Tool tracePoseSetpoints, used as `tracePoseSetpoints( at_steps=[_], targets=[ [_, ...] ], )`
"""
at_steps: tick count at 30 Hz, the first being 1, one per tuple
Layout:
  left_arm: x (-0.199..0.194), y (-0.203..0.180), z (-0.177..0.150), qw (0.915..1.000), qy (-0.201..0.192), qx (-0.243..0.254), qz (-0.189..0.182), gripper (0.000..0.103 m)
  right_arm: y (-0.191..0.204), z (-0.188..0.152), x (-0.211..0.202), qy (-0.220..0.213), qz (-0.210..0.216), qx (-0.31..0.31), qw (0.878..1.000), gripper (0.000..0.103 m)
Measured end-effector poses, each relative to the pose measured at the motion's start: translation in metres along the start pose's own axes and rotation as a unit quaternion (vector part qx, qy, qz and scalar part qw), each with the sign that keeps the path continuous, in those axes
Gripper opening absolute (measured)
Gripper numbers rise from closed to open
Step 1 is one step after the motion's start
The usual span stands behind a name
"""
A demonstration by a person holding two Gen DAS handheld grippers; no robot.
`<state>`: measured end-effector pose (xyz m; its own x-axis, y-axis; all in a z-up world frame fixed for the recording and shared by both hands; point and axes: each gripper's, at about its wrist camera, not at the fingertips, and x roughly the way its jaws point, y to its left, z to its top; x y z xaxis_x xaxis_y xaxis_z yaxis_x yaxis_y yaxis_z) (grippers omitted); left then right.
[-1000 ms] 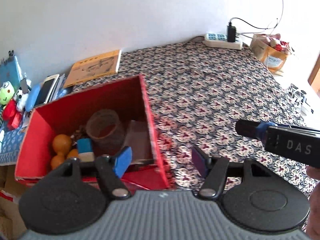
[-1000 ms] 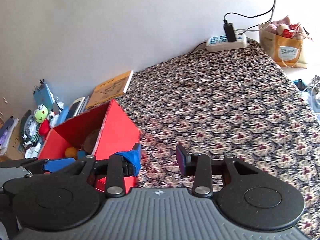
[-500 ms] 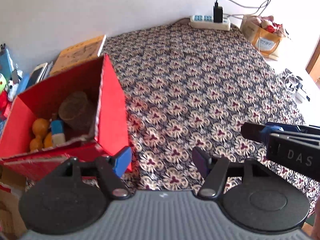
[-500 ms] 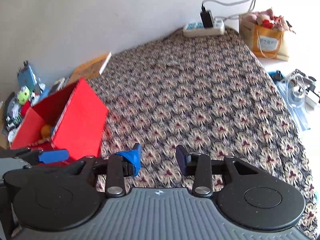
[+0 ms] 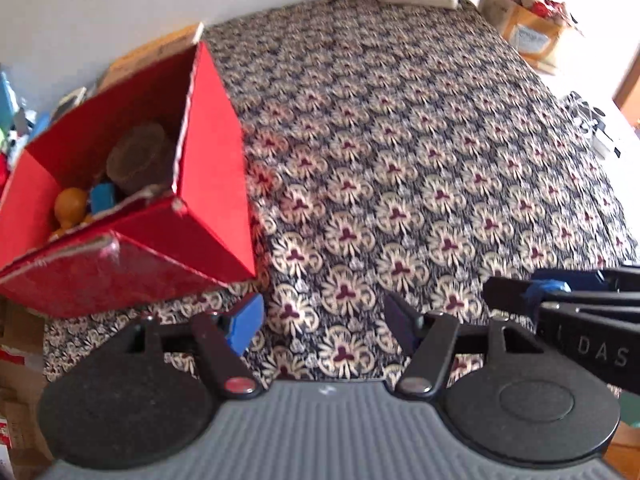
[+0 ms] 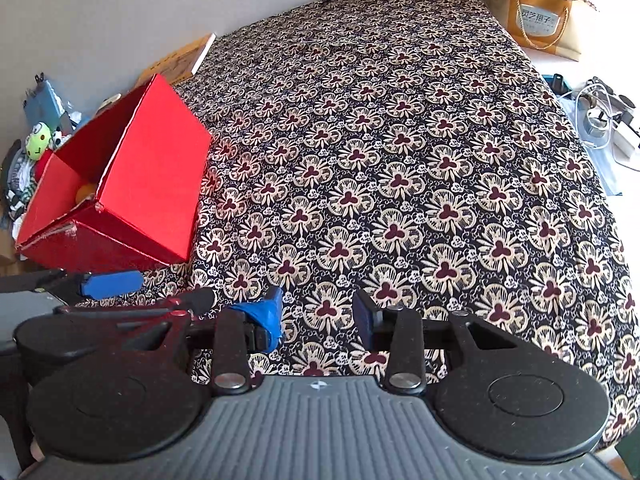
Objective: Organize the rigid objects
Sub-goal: 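Move both grippers back toward the red box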
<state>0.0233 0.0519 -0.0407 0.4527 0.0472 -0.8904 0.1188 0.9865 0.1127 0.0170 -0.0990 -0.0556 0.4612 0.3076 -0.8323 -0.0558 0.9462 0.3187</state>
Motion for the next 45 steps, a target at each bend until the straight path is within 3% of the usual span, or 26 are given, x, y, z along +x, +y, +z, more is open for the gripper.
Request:
tracePoseSetpoints(
  at_steps=[10, 19, 31, 45],
  targets=[
    [0.007, 0.019, -0.020, 0.9963, 0.041, 0.066, -0.038, 0.067, 0.024, -0.024, 0.003, 0.006, -0.041, 0.057, 0.997, 0.022],
    [0.014, 0.044, -0.030, 0.9900, 0.052, 0.114, -0.065, 0.067, 0.052, -0.042, 0.012, 0.003, -0.068, 0.096, 0.993, 0.023],
    [-0.020, 0.068, -0.026, 0.9810, -0.027, 0.171, -0.087, 0.067, 0.091, -0.042, -0.007, -0.046, -0.085, 0.108, 0.989, 0.023],
    [-0.053, 0.143, -0.016, 0.9885, -0.087, 0.095, -0.079, 0.067, 0.162, -0.009, -0.013, -0.083, -0.047, 0.026, 0.995, 0.023]
  ],
)
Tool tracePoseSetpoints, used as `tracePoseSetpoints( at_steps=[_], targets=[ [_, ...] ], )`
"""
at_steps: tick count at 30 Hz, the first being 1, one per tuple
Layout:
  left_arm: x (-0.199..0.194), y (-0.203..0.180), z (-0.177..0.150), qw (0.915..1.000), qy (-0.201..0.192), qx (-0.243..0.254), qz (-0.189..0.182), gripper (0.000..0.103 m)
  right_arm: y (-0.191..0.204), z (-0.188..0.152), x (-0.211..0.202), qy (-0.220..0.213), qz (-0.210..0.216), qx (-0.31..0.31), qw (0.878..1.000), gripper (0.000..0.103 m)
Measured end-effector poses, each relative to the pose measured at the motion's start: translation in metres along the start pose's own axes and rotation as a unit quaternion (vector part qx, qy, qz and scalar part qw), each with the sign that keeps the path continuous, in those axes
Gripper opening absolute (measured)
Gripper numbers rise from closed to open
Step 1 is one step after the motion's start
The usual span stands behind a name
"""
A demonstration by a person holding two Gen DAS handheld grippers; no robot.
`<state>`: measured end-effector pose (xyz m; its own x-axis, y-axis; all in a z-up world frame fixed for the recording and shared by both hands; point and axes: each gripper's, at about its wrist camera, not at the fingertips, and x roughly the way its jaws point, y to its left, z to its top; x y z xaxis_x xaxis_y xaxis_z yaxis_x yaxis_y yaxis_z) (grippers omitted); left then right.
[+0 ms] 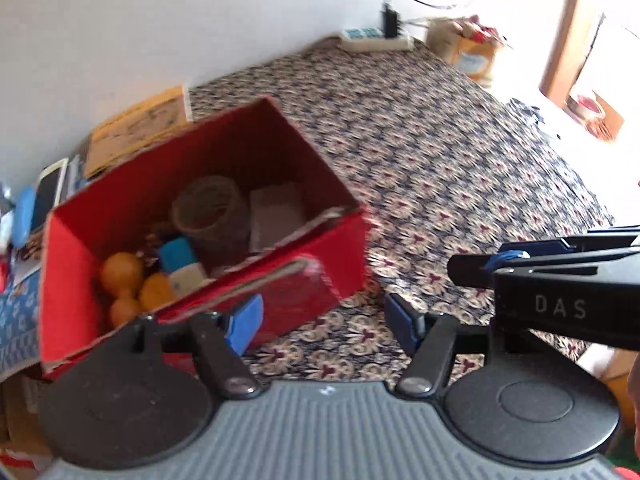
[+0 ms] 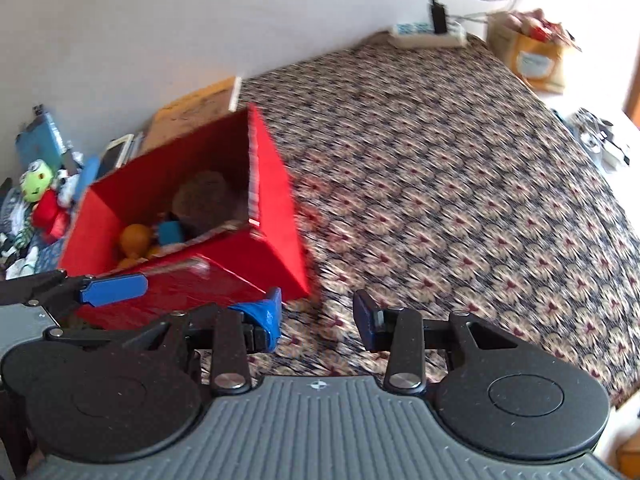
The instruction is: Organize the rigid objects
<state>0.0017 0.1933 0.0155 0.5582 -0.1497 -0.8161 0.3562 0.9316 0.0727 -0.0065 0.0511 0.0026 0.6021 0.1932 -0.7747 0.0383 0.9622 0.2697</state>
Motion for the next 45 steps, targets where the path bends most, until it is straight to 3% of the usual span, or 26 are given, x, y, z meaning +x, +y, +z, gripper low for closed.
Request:
tracePoseSetpoints(
  at_steps=[10, 19, 25, 35, 45],
  targets=[
    [-0.018, 0.058, -0.002, 0.9959, -0.015, -0.065, 0.061, 0.068, 0.046, 0.017, 0.004, -0.019, 0.032, -0.044, 0.998, 0.023],
    [-0.017, 0.078, -0.001, 0.9905, -0.009, -0.093, 0.101, 0.068, 0.059, 0.025, 0.015, -0.018, 0.047, -0.066, 0.997, 0.023],
    [-0.011, 0.079, 0.005, 0.9872, -0.006, -0.122, 0.102, 0.068, 0.056, 0.032, 0.017, -0.020, 0.050, -0.091, 0.994, 0.023],
    [0.007, 0.065, 0.018, 0.9874, 0.004, -0.125, 0.097, 0.068, 0.039, 0.039, 0.022, -0.019, 0.021, -0.093, 0.995, 0.024],
    [0.019, 0.073, 0.027, 0.9856, 0.013, -0.123, 0.115, 0.068, 0.040, 0.047, 0.031, -0.027, 0.035, -0.079, 0.996, 0.024]
  ],
)
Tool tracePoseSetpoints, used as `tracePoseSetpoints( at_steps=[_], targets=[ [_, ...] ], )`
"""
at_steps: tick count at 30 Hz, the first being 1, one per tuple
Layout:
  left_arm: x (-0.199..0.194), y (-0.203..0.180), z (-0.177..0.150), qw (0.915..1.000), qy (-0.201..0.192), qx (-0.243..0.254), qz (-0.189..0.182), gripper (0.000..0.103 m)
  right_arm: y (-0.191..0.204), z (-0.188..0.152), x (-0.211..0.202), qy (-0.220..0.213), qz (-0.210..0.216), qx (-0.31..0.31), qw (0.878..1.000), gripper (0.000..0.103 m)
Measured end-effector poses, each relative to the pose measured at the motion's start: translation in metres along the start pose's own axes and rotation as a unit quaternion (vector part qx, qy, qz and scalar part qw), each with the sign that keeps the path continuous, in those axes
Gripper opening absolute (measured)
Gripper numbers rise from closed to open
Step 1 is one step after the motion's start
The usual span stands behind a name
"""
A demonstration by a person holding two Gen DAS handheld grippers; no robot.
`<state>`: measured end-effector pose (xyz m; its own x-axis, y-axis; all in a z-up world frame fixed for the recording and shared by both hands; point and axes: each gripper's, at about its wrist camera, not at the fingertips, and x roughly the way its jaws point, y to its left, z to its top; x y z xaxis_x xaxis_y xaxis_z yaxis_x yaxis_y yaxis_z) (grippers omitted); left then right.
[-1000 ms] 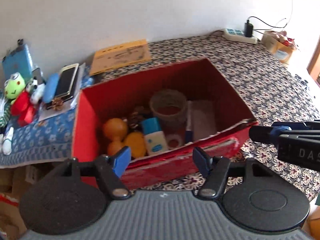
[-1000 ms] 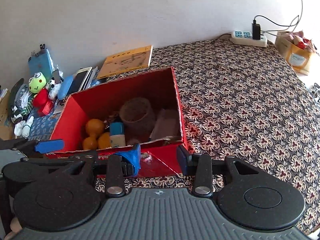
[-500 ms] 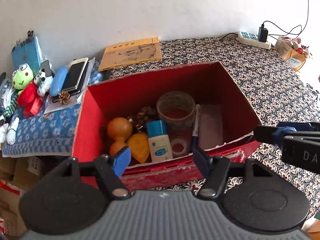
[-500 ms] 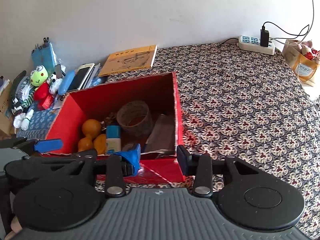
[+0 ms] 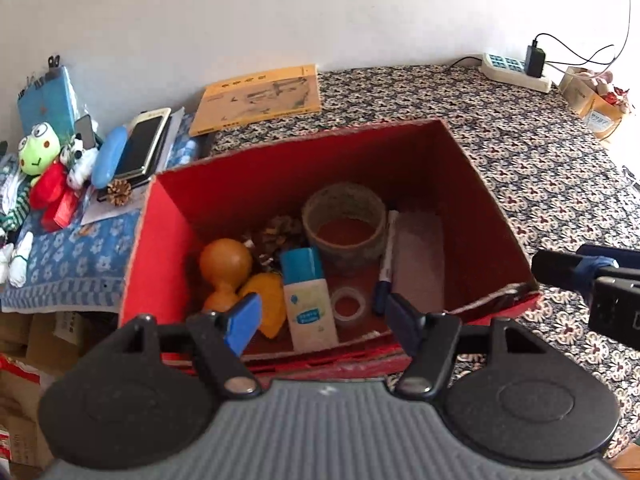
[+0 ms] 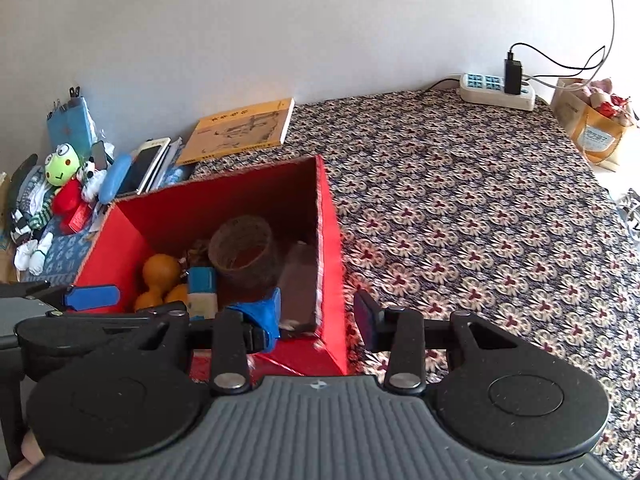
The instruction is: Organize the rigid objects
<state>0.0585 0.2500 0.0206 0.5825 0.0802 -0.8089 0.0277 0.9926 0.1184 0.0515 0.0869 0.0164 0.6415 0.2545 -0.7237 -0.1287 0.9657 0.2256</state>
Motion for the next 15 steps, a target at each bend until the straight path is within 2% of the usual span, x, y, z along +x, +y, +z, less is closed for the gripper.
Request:
tracePoseSetpoints(
  at_steps=[7, 15],
  targets=[
    [0.010, 0.021, 0.009, 0.9994, -0.003, -0.009, 0.033, 0.068, 0.022, 0.013, 0.025, -0.005, 0.039, -0.010, 0.999, 0.024],
    [0.031, 0.044, 0.019, 0.9985, -0.008, -0.021, 0.051, 0.069, 0.040, 0.026, 0.065, -0.005, 0.064, -0.026, 0.998, 0.024]
  ],
)
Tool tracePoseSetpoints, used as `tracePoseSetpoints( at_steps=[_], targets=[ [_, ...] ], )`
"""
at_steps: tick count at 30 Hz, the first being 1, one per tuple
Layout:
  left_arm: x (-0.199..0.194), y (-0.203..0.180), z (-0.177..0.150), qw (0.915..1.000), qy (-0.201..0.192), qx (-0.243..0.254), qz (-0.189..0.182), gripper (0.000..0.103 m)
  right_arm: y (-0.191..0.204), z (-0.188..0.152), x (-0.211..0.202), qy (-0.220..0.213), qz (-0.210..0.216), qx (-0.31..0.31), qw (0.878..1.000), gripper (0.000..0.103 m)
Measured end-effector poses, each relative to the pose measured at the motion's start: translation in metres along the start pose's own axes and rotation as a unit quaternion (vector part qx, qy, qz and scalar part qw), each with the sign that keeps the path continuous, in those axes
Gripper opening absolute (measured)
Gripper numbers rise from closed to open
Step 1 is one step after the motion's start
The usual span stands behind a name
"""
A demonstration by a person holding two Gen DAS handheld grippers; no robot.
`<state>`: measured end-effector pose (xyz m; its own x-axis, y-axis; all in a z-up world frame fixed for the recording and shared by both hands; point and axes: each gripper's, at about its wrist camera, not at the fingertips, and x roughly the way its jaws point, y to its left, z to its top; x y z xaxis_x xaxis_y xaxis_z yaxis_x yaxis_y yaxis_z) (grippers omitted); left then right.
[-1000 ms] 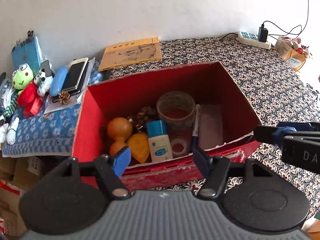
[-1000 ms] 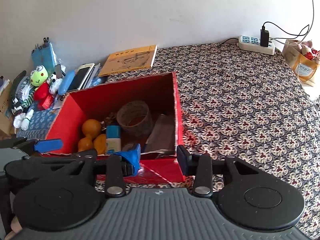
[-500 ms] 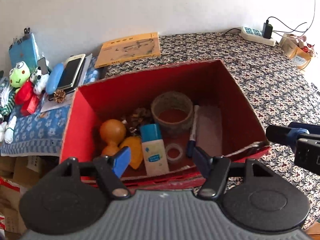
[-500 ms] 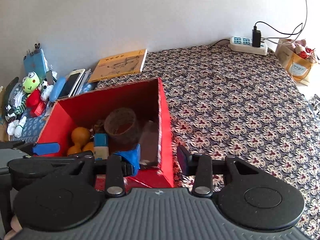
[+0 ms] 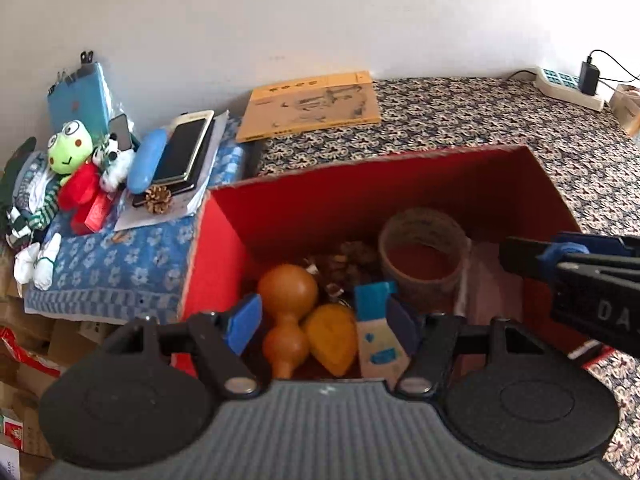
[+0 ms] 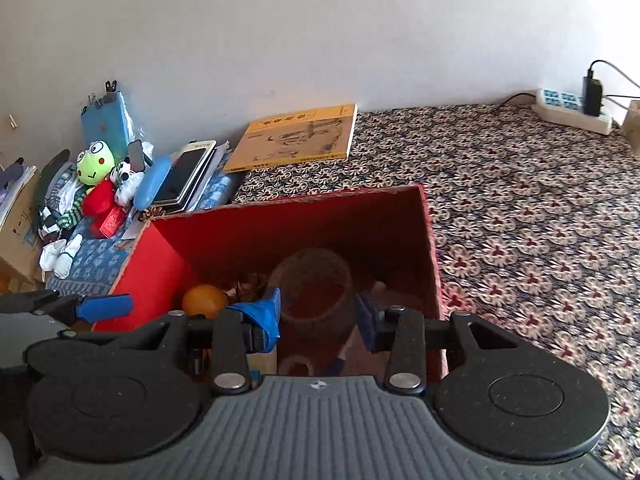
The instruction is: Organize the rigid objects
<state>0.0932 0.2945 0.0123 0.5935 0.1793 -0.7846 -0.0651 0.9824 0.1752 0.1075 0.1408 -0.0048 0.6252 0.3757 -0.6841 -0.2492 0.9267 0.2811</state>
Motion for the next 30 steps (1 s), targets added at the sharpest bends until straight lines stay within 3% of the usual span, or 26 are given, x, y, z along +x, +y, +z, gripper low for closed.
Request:
tracePoseSetpoints(
  at_steps=[15, 30],
  targets=[
    [0.055, 0.007, 0.011, 0.9996, 0.022, -0.014, -0.014, 0.069, -0.009, 0.004, 0.052, 0.016, -0.003, -0.006, 1.000, 0.023],
    [0.074, 0.007, 0.015, 0.9998, 0.017, -0.006, -0.013, 0.069, -0.013, 0.005, 0.059, 0.016, 0.011, 0.016, 1.000, 0.021]
  ],
)
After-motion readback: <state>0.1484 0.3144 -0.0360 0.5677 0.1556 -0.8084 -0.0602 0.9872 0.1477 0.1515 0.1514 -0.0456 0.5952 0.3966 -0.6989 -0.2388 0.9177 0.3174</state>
